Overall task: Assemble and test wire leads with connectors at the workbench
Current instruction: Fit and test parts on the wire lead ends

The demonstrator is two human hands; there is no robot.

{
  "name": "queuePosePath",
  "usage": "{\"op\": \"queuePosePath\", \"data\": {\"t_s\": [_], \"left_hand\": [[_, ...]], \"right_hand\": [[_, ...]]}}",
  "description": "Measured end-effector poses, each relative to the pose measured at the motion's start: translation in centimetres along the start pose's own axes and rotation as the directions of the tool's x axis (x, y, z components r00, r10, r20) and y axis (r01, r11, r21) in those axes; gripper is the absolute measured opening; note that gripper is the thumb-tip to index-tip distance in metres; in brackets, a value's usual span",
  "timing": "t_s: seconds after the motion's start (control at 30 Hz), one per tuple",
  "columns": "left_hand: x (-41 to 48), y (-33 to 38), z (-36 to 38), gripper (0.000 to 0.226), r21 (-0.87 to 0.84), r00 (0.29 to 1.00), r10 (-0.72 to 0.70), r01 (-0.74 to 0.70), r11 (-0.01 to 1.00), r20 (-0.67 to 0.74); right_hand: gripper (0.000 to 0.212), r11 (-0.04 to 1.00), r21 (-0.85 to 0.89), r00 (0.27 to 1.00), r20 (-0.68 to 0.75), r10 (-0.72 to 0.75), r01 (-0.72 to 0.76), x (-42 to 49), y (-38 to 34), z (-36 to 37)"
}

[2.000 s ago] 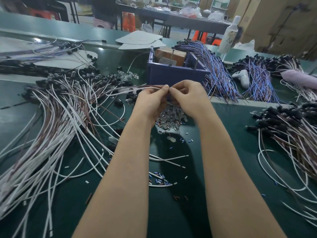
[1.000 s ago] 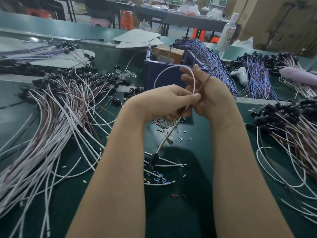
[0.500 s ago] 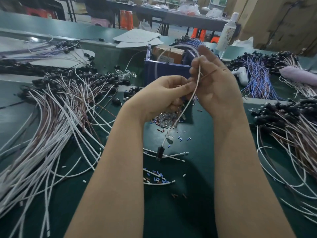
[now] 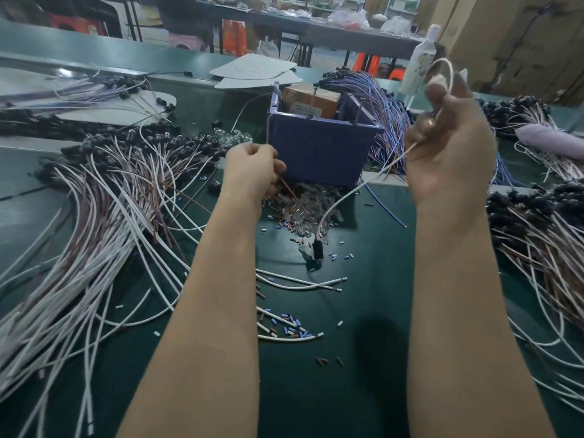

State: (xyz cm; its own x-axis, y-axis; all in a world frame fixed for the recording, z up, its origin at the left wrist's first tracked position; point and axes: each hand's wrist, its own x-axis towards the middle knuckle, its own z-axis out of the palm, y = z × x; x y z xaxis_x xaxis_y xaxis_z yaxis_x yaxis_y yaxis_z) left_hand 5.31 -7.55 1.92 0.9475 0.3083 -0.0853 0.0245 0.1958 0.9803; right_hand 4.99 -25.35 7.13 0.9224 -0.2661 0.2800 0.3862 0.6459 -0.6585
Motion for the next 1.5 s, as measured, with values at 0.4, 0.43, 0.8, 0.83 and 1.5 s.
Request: {"op": "queuePosePath", "data": {"t_s": [0.4,0.43,0.8,0.83,1.5], "left_hand": [[-1.1,1.3,0.9,0.015,-0.320,0.958,0.097,-0.006,0.947,0.269],[-1.1,1.1,1.0,0.015,-0.319,0.957,0.084,0.009,0.948,0.278],[-1.7,0.7,1.7,0.020,-0.026,0.906,0.025,-0.016,1.000,0.423],[-1.8,0.7,1.7,0.020,0.023,0.881,0.006,-0.019,1.000,0.473],[-1.3,0.1,3.0,0.021,0.600,0.926,0.378,-0.300,0.741,-0.003]], "right_hand": [[0.020,0.287,-0.956,0.734,0.236,0.637,0.058,-1.7,3.7,0.8],[0.020,0.210,-0.974,0.713,0.209,0.669,0.089,-1.7,4.0,0.7],[0.027,0.696,-0.592,0.860,0.009,0.510,-0.406,-1.0,5.4,0.5],[0.028,0.716,-0.558,0.859,0.008,0.511,-0.420,-1.2,5.7,0.8],[0.013,0.433,-0.895,0.981,-0.028,0.194,-0.112,-0.4,6.0,-0.6]]}}
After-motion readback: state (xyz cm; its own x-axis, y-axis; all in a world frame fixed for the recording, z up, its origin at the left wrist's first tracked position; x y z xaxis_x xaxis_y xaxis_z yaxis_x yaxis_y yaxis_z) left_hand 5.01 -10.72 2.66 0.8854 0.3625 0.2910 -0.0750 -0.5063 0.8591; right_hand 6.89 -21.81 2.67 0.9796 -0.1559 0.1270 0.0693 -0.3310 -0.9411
